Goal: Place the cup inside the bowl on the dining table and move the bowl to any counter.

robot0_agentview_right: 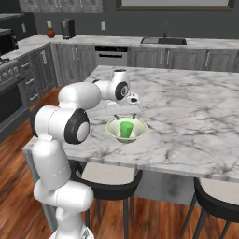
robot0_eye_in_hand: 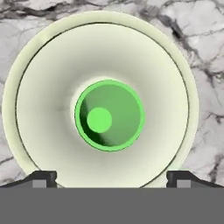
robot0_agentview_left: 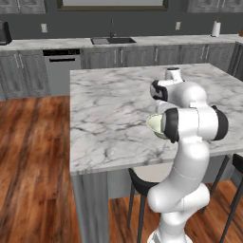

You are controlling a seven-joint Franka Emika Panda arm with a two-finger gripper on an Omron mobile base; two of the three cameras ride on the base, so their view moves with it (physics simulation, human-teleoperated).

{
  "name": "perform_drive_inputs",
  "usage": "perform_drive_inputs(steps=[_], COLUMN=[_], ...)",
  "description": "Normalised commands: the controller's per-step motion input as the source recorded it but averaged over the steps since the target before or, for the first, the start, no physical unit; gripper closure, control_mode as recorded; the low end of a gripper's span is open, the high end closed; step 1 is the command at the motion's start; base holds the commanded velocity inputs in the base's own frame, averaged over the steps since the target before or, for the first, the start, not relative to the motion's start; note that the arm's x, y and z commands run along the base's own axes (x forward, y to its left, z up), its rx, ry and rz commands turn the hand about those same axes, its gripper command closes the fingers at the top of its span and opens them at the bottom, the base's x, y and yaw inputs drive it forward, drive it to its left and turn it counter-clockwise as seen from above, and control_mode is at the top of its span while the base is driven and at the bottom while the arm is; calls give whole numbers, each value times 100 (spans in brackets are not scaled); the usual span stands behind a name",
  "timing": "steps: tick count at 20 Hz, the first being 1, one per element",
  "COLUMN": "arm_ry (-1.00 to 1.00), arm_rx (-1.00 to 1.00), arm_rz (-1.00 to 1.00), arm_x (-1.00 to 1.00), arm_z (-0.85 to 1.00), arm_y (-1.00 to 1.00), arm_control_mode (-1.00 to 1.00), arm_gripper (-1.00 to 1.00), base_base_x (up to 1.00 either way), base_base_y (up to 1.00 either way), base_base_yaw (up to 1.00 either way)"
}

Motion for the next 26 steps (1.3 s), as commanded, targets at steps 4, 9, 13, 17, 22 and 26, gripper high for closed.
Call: perform_drive_inputs(steps=[4,9,13,17,22,26], arm_ry=[0,0,0,-2,-10,-19], arm_rx=[18,15,15,16,11,8], arm_rz=[-36,-30,-24,-20,-10,-6], arm_x=[0,0,0,0,0,0], arm_z=[0,9,10,0,-13,-17], arm_y=[-49,-47,-39,-37,-12,0], arm_control_mode=[-100,-100,-100,-100,-100,-100], arm_gripper=[-100,-100,-100,-100,-100,-100], base_base_x=[0,0,0,0,0,0], base_base_y=[0,0,0,0,0,0], base_base_yaw=[0,0,0,0,0,0])
